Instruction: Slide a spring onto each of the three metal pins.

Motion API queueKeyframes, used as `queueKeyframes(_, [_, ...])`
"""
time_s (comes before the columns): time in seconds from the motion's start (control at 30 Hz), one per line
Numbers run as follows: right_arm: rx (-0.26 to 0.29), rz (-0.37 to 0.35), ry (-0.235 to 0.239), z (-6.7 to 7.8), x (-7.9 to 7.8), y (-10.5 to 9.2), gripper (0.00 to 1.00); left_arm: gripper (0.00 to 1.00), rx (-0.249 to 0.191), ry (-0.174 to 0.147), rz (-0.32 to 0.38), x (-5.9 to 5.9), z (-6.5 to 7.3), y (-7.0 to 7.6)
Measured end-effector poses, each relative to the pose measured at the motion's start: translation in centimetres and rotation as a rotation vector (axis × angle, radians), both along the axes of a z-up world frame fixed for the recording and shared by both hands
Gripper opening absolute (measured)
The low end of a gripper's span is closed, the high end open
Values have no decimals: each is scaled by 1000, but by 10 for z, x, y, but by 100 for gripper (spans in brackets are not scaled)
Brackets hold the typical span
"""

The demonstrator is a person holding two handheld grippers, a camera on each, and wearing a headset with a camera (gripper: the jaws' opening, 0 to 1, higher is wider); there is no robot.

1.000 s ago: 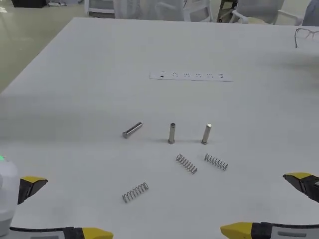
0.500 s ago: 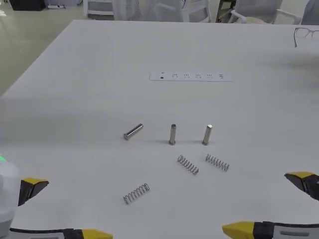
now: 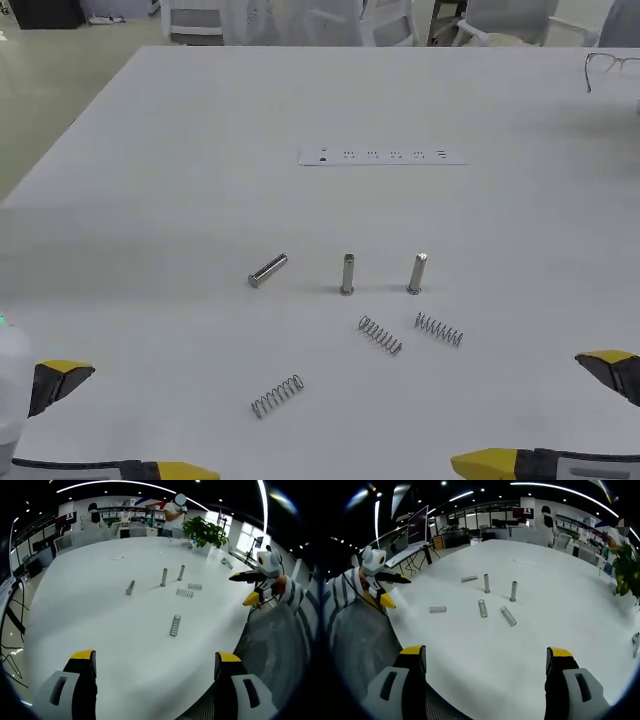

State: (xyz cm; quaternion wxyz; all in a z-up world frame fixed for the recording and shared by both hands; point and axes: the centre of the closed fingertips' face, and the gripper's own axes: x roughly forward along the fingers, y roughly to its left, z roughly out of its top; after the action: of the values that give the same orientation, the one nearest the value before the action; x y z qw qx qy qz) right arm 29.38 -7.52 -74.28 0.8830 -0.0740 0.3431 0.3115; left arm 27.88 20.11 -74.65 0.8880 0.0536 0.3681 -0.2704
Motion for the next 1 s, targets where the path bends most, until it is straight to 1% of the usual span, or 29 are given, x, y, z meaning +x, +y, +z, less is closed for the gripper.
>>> queueKeyframes(0.2, [8, -14, 2, -1, -1, -1, 98, 95, 11, -10, -5, 6, 5, 5])
queueKeyframes(0.43, [17, -16, -7, 2, -1, 1, 98, 95, 27, -10, -28, 13, 7, 7])
queueKeyframes(0.63, [11, -12, -7, 2, -1, 2, 98, 94, 42, -11, -54, 19, 6, 10])
queueKeyframes(0.9, [14, -16, -3, 2, -2, 3, 97, 92, 57, -3, -59, 29, 4, 18])
queueKeyframes(1.0, [14, -22, -8, 3, -1, 3, 97, 92, 63, 7, -68, 31, 2, 19])
